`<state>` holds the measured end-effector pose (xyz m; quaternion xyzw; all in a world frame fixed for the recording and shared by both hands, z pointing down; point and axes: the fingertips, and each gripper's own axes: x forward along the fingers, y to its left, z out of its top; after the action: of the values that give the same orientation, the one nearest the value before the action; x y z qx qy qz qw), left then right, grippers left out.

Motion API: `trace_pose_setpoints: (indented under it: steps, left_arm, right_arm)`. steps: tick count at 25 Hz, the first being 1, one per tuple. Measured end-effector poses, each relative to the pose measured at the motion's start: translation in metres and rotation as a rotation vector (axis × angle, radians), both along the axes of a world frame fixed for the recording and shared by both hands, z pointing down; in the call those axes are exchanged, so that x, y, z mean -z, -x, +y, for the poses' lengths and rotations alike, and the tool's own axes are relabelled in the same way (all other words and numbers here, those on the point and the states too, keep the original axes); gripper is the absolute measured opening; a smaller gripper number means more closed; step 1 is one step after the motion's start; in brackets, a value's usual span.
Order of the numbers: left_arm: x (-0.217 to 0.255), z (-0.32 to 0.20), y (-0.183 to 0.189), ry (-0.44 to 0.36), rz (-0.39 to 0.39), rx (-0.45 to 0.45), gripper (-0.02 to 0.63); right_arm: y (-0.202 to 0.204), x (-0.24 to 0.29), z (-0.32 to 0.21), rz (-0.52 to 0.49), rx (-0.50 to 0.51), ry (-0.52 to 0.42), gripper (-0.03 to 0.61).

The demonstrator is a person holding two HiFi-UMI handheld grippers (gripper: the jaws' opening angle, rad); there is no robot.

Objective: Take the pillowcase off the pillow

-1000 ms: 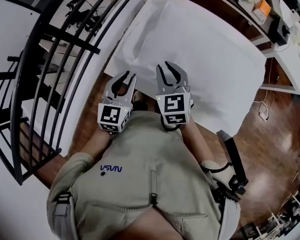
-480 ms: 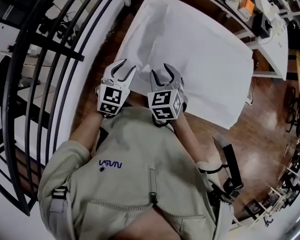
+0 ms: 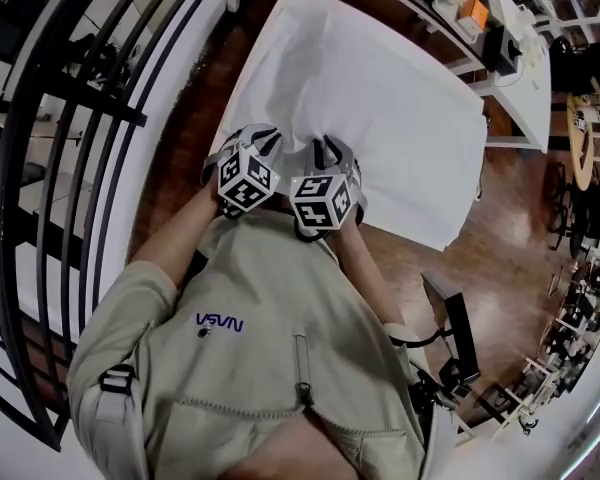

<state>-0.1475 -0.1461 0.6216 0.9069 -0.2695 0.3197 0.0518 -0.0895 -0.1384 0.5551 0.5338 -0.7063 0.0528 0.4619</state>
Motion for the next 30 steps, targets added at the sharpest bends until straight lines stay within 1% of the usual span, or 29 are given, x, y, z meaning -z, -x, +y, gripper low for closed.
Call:
trace_pose_setpoints:
  steps: [1,2,5,7,9,12,14,16,19,22,26,30]
  left_arm:
    - [0.000,0.001,-0.002,-0.005,-0.005,-0.006,0.009]
    - [0.001,0.003,-0.002,-0.007,-0.004,-0.013,0.008]
    - [0.009,0.005,-0.003,-0.004,0.025,-0.019,0.008]
    - [0.015,0.005,-0.006,-0.008,0.047,-0.011,0.008]
    - [0.020,0.005,-0.010,-0.011,0.066,-0.010,0.008]
    - [0.022,0.011,-0.020,-0.007,0.071,-0.033,0.008]
    - [0.017,0.018,-0.026,0.007,0.062,-0.054,0.008]
    - [0.011,0.024,-0.027,0.025,0.053,-0.062,0.009]
    - [0.005,0.031,-0.024,0.045,0.051,-0.040,0.009]
    - [0.008,0.033,-0.020,0.056,0.076,-0.004,0.009]
    - [0.027,0.029,-0.010,0.048,0.152,0.062,0.014]
    - [0.030,0.021,0.002,0.061,0.175,0.130,0.008]
  right_arm:
    - [0.000,0.005,0.000,-0.008,-0.001,-0.012,0.039]
    - [-0.001,0.011,0.000,-0.022,-0.003,-0.023,0.017]
    - [-0.012,0.034,0.005,-0.097,-0.045,-0.064,0.012]
    - [-0.026,0.046,0.010,-0.165,-0.105,-0.091,0.006]
    - [-0.041,0.049,0.016,-0.230,-0.164,-0.092,0.006]
    - [-0.065,0.033,0.027,-0.275,-0.250,-0.049,0.006]
    - [-0.076,0.018,0.035,-0.295,-0.302,0.002,0.006]
    - [-0.081,0.002,0.040,-0.302,-0.333,0.052,0.006]
    - [-0.081,-0.013,0.043,-0.309,-0.345,0.097,0.006]
    - [-0.082,-0.018,0.042,-0.315,-0.341,0.109,0.006]
    - [-0.080,-0.015,0.039,-0.317,-0.324,0.101,0.009]
    - [-0.070,0.001,0.037,-0.327,-0.279,0.078,0.031]
